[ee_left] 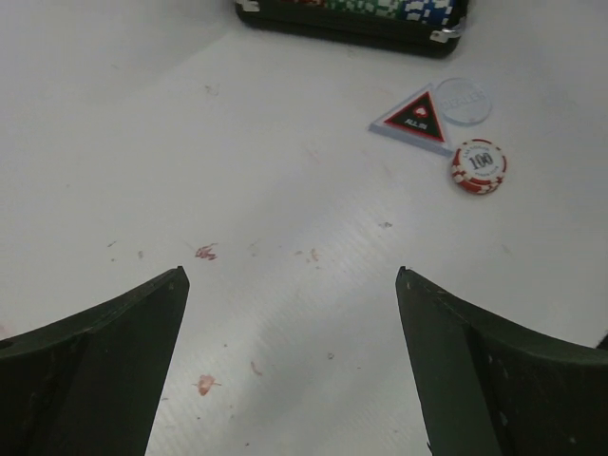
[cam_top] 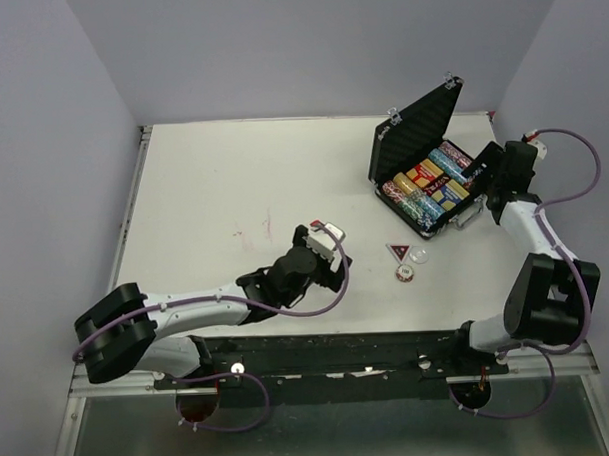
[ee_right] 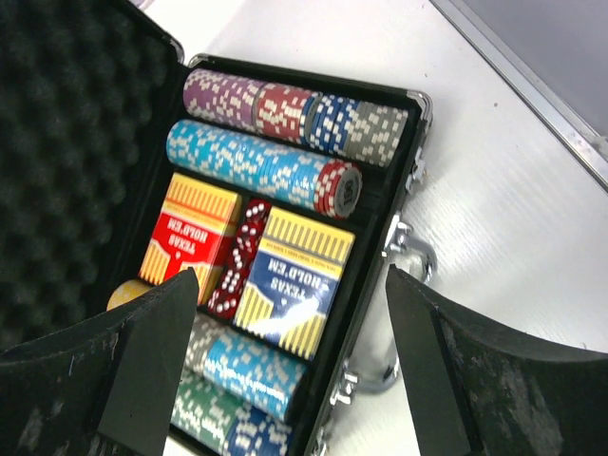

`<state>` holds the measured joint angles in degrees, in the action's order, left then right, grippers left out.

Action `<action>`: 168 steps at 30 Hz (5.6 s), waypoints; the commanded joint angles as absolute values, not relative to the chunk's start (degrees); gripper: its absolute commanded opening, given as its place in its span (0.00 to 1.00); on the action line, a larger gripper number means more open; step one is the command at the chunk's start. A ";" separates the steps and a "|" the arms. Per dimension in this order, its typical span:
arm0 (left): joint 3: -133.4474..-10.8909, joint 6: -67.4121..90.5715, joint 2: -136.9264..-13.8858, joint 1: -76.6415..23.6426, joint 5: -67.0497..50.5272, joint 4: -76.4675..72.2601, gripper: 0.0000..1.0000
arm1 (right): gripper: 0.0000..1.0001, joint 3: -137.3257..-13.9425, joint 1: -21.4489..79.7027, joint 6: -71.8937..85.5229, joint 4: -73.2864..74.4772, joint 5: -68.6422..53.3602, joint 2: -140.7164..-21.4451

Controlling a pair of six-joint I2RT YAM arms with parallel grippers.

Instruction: Pack up texas hold em set

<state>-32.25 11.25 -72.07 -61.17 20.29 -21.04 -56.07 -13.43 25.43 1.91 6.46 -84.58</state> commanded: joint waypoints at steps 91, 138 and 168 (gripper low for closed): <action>-66.47 24.79 -115.68 -69.26 12.65 -18.96 0.27 | 0.85 -35.96 -13.01 30.23 8.96 -18.70 -58.88; -41.05 22.94 -105.91 -67.41 11.86 -56.69 0.27 | 0.41 -30.67 8.53 26.19 20.13 -38.58 -70.23; -32.43 24.96 -99.32 -65.66 16.52 -59.24 0.99 | 0.01 -55.98 -2.89 26.98 17.41 4.64 -78.12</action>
<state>-33.69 25.32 -101.27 -65.89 13.39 -56.14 -52.97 2.31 26.92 18.72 -7.27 -74.26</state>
